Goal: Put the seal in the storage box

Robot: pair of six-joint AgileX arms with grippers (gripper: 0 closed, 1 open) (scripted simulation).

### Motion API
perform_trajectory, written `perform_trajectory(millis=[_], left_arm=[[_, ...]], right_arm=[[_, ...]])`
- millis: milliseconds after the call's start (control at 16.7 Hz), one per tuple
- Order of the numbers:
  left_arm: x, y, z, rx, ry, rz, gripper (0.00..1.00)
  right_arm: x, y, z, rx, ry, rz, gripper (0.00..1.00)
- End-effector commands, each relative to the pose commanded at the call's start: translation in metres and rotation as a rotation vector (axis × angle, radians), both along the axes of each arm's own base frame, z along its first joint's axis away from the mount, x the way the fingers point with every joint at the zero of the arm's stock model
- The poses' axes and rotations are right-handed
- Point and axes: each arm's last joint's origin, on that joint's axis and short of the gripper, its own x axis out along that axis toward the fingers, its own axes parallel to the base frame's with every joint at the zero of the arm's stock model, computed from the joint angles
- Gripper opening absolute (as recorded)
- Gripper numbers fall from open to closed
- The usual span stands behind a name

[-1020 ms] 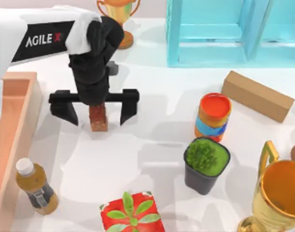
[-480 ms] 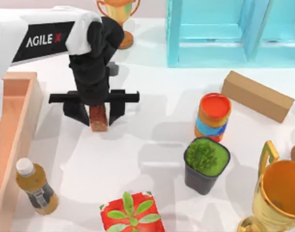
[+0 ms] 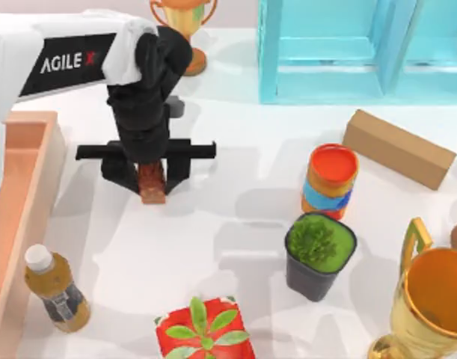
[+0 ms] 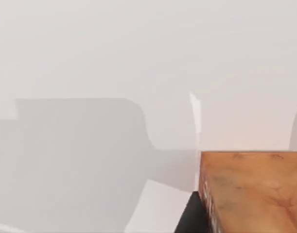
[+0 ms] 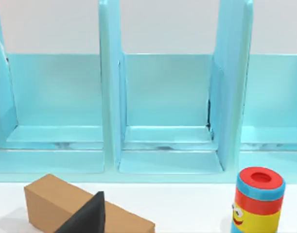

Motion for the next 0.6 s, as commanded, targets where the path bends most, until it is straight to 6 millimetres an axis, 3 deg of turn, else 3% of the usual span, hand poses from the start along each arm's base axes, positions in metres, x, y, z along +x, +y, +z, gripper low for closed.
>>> perform_trajectory(millis=[360, 480, 600], left_arm=[[0.000, 0.000, 0.002, -0.002, -0.002, 0.000, 0.00], [0.002, -0.001, 0.012, -0.004, -0.003, 0.000, 0.00], [0.006, -0.003, 0.035, -0.007, -0.018, 0.000, 0.00]], right_arm=[[0.000, 0.000, 0.000, 0.000, 0.000, 0.000, 1.00], [0.000, 0.000, 0.000, 0.000, 0.000, 0.000, 1.00], [0.000, 0.000, 0.000, 0.000, 0.000, 0.000, 1.00]])
